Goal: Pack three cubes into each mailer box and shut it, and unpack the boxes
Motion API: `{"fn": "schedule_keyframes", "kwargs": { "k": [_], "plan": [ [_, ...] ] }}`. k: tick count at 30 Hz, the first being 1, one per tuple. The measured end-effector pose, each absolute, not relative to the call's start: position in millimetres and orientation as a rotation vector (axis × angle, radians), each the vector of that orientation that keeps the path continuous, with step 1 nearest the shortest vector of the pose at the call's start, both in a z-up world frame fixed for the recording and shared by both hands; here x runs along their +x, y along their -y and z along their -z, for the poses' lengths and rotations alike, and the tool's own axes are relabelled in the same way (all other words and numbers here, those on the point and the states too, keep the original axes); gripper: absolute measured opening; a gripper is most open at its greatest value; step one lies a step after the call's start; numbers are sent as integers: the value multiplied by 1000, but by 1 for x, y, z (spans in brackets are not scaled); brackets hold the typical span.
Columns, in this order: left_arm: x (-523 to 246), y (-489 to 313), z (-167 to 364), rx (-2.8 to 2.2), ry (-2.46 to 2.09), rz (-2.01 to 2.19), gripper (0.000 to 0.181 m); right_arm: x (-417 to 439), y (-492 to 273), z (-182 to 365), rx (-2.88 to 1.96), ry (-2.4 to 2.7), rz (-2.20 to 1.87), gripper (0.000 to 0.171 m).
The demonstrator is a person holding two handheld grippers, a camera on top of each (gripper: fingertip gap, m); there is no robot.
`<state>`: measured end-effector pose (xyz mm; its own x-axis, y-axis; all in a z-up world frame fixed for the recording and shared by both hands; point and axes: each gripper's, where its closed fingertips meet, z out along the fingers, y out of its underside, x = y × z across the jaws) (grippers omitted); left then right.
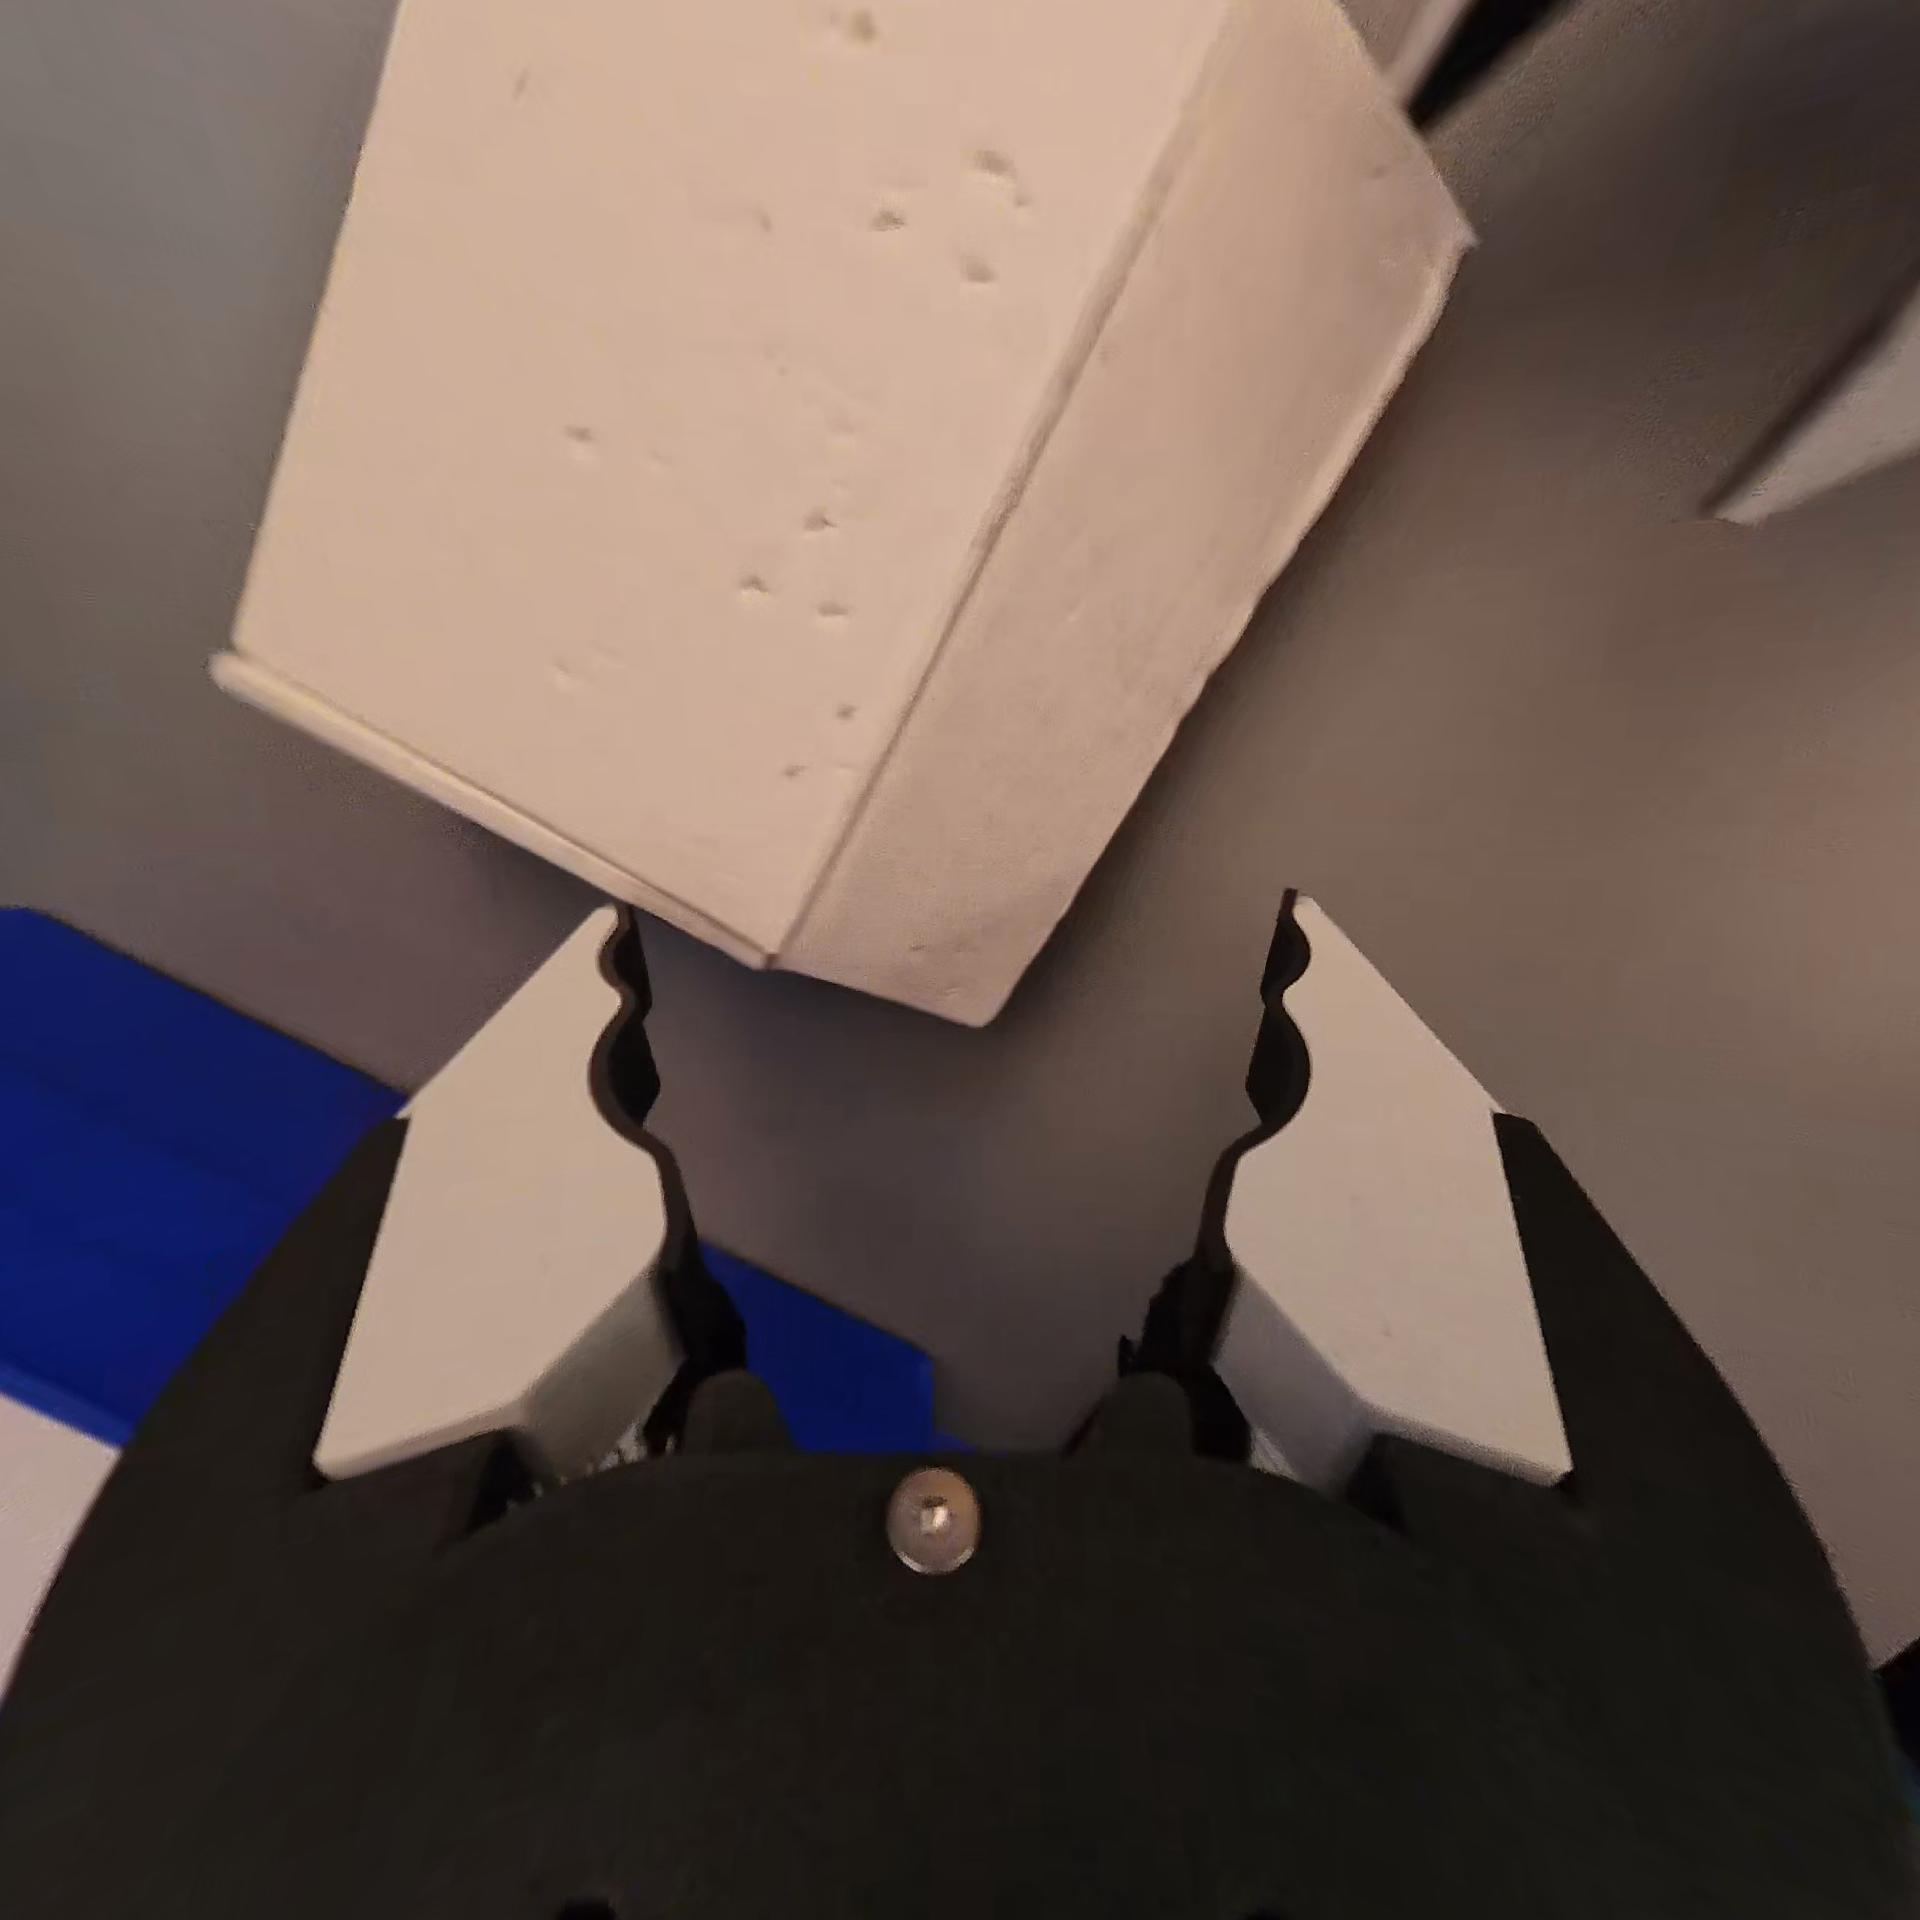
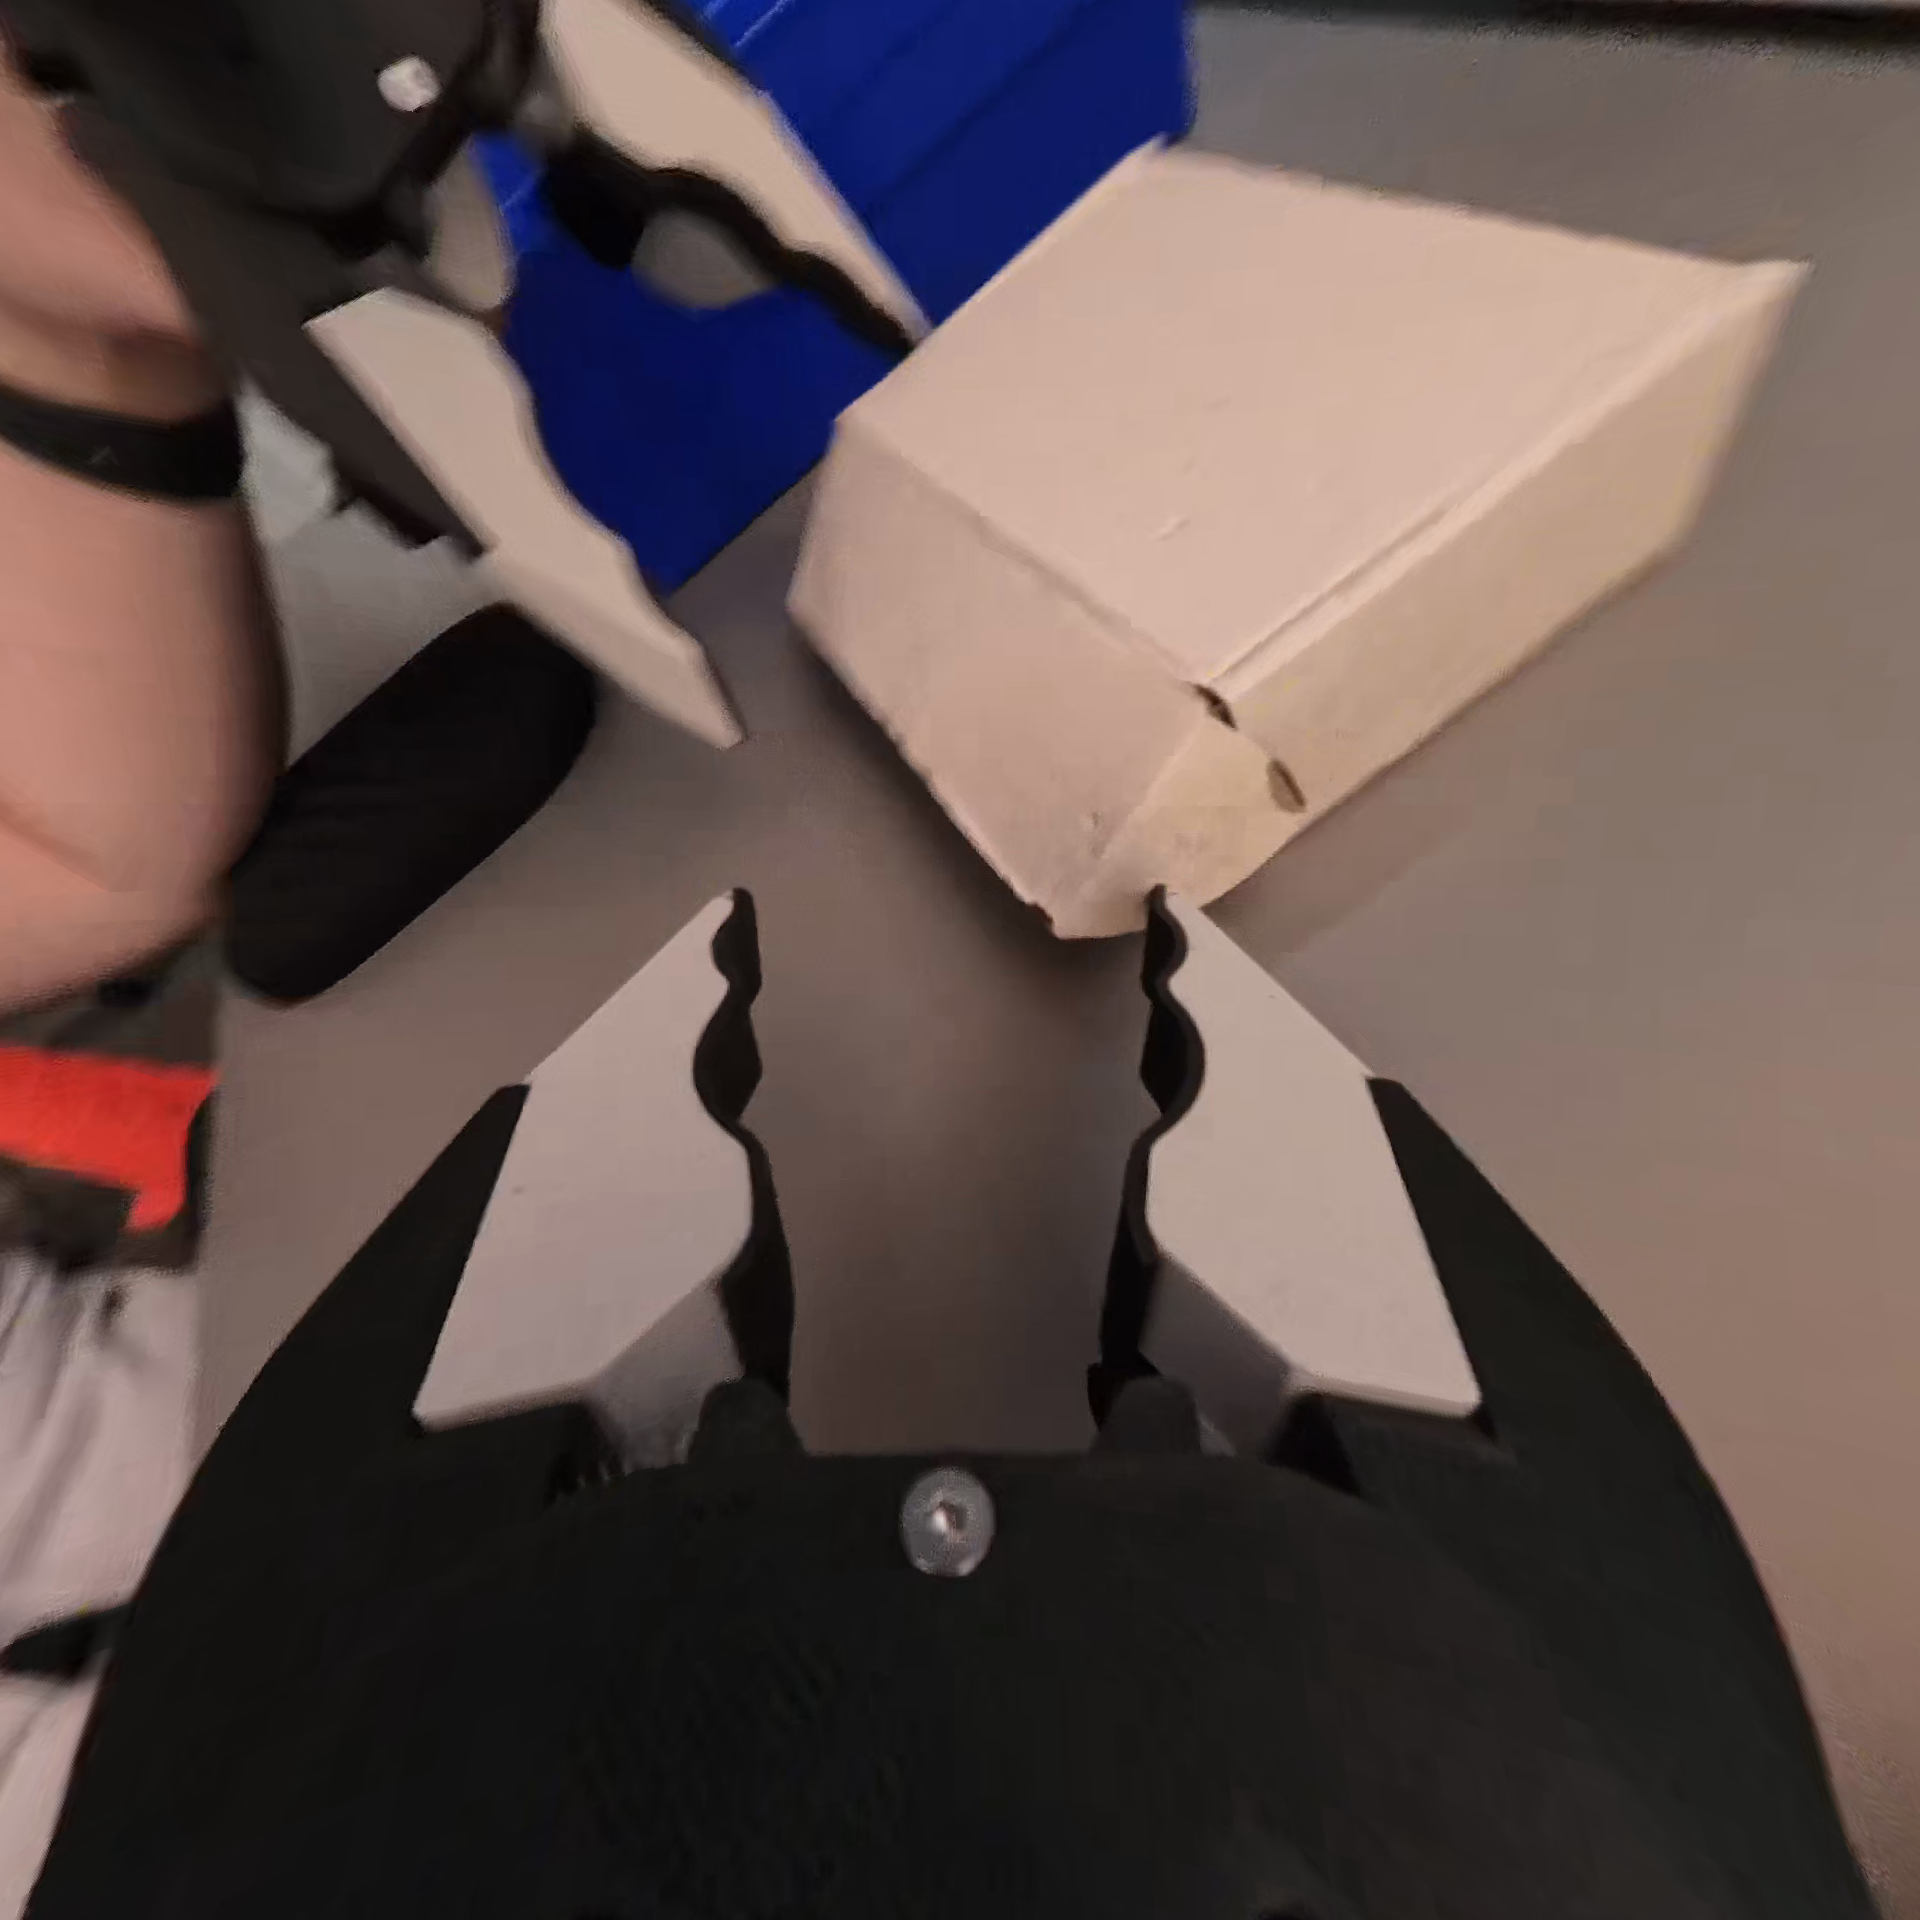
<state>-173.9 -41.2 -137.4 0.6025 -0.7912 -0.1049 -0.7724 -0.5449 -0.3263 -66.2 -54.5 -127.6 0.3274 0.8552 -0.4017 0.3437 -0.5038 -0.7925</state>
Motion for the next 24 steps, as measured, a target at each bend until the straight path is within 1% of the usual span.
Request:
{"fn": "schedule_keyframes", "kwargs": {
  "k": [1,3,7,8,10,12,15,18,20,21,22,24],
  "plan": [
    [-179,41,140,-2513,-1262,40,117,-69,64,126,-2002,1112,-1158,70],
    [-188,40,147,-2548,-1268,-56,118,-69,63,119,-1975,1133,-1141,70],
    [-198,38,158,-2585,-1301,-214,117,-57,32,104,-1839,988,-1037,77],
    [-199,39,160,-2581,-1319,-230,116,-54,28,106,-1849,966,-1035,78],
    [-198,39,159,-2568,-1330,-237,115,-58,32,113,-1862,997,-1067,85],
    [-197,35,158,-2550,-1322,-237,113,-64,36,120,-1835,1081,-999,91],
    [-196,32,158,-2542,-1314,-247,113,-69,42,137,-1822,1239,-799,94],
    [-191,29,159,-2497,-1339,-275,118,-74,48,152,-1846,1310,-745,95],
    [-187,20,156,-2442,-1333,-308,124,-74,54,153,-1856,1347,-755,92],
    [-184,15,154,-2406,-1327,-325,126,-73,60,152,-1863,1370,-780,83],
    [-182,9,152,-2368,-1314,-340,122,-72,66,151,-1876,1395,-815,75],
    [-179,6,150,-2325,-1330,-354,118,-71,78,151,-1905,1441,-869,74]
  ]
}}
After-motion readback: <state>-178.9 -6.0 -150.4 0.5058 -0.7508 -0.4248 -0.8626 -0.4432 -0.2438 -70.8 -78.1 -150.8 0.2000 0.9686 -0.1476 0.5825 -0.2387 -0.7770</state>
